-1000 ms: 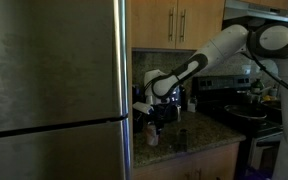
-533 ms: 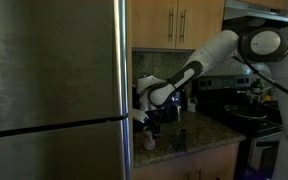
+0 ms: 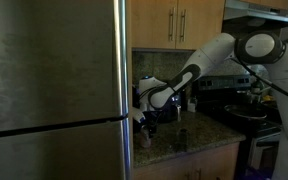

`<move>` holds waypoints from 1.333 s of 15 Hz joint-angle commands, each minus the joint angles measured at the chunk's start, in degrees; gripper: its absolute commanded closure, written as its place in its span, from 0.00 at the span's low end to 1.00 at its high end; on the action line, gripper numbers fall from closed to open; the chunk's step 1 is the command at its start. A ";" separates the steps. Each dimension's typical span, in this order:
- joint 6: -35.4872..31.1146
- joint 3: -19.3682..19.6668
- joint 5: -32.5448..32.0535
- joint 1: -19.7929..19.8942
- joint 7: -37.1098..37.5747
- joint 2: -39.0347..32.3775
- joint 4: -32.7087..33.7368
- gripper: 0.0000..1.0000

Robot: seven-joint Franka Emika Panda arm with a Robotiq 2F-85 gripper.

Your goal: Move the can to the right then back to the left of the counter

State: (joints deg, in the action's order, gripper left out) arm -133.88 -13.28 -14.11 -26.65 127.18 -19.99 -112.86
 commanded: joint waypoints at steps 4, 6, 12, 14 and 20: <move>3.31 0.34 3.83 0.19 0.44 0.19 2.03 0.55; 5.17 0.41 4.95 0.10 0.98 0.13 2.65 0.55; 5.29 0.50 4.70 -0.41 1.88 0.45 1.22 0.55; 4.76 0.43 4.71 -0.50 2.14 0.46 0.63 0.55; 1.63 0.68 3.41 -0.96 3.37 1.19 -0.97 0.55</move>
State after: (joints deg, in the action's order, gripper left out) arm -130.15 -12.89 -9.92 -27.22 129.40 -19.92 -111.83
